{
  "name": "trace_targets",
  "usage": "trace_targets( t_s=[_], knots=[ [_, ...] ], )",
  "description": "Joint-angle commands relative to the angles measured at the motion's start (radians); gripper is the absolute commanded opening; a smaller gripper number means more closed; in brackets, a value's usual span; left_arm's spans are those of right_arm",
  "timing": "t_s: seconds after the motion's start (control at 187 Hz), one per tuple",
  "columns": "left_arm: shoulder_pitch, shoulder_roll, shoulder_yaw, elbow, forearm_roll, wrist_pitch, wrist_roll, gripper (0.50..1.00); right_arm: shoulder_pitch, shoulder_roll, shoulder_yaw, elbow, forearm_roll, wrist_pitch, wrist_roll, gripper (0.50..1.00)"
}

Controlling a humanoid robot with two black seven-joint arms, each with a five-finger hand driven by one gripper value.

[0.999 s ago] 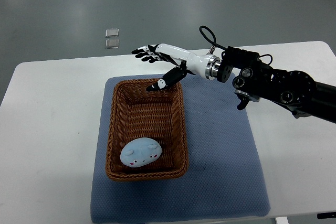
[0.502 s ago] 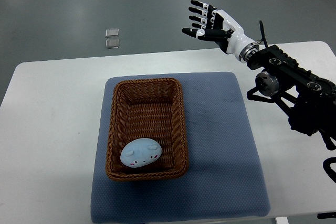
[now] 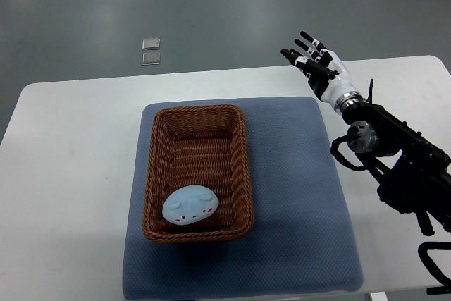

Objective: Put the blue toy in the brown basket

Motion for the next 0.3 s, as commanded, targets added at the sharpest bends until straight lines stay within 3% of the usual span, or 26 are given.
trace_targets(
  t_s=[0.0, 0.294],
  knots=[
    [0.0, 0.0, 0.0, 0.0, 0.0, 0.0, 0.0, 1.0, -0.002, 0.0, 0.0, -0.002, 0.0, -0.015, 0.052, 0.905],
    [0.0, 0.0, -0.001, 0.0, 0.0, 0.0, 0.0, 1.0, -0.003, 0.0, 0.002, -0.008, 0.0, -0.018, 0.085, 0.905]
  ],
)
